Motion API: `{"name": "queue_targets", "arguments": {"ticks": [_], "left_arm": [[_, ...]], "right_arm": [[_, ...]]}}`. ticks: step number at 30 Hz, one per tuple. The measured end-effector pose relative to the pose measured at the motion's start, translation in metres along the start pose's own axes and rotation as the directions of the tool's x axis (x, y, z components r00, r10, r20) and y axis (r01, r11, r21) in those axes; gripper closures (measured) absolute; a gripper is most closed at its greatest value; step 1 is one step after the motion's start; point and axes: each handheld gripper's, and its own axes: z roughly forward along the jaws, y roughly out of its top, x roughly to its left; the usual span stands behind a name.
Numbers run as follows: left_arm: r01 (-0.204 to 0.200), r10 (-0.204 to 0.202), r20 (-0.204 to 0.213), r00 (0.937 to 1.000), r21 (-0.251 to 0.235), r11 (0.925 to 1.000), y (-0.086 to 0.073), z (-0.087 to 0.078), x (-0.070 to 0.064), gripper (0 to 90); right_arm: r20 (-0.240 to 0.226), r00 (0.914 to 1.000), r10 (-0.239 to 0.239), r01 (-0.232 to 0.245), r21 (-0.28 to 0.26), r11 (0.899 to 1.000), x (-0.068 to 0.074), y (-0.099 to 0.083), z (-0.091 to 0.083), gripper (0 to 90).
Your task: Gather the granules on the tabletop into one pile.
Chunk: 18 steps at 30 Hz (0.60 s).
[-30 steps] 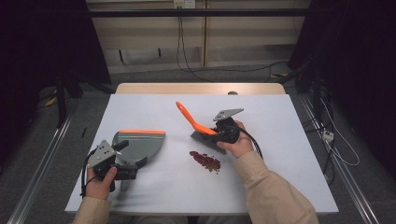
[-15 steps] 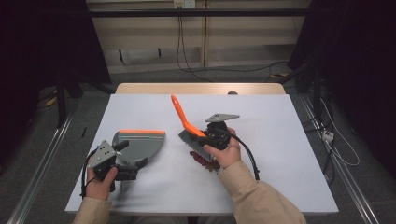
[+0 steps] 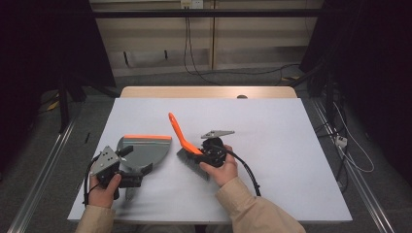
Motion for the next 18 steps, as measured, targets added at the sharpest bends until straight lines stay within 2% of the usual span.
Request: {"name": "queue_targets", "arguments": {"ticks": [9, 13, 18], "left_arm": [[-0.002, 0.002, 0.0, 1.0, 0.0, 1.0, 0.0, 0.0, 0.0, 3.4], [-0.003, 0.003, 0.001, 1.0, -0.001, 1.0, 0.0, 0.0, -0.001, 3.4], [0.0, 0.0, 0.002, 1.0, 0.001, 1.0, 0.0, 0.001, -0.001, 3.4]], "right_arm": [[0.044, 0.9967, 0.068, -0.068, 0.0, 0.998, -0.015, -0.006, -0.01, 71.3], [0.038, 0.9921, 0.119, -0.119, -0.023, 0.993, -0.024, -0.011, -0.018, 71.3], [0.064, 0.9892, 0.132, -0.131, -0.027, 0.991, -0.03, -0.015, -0.028, 71.3]]}}
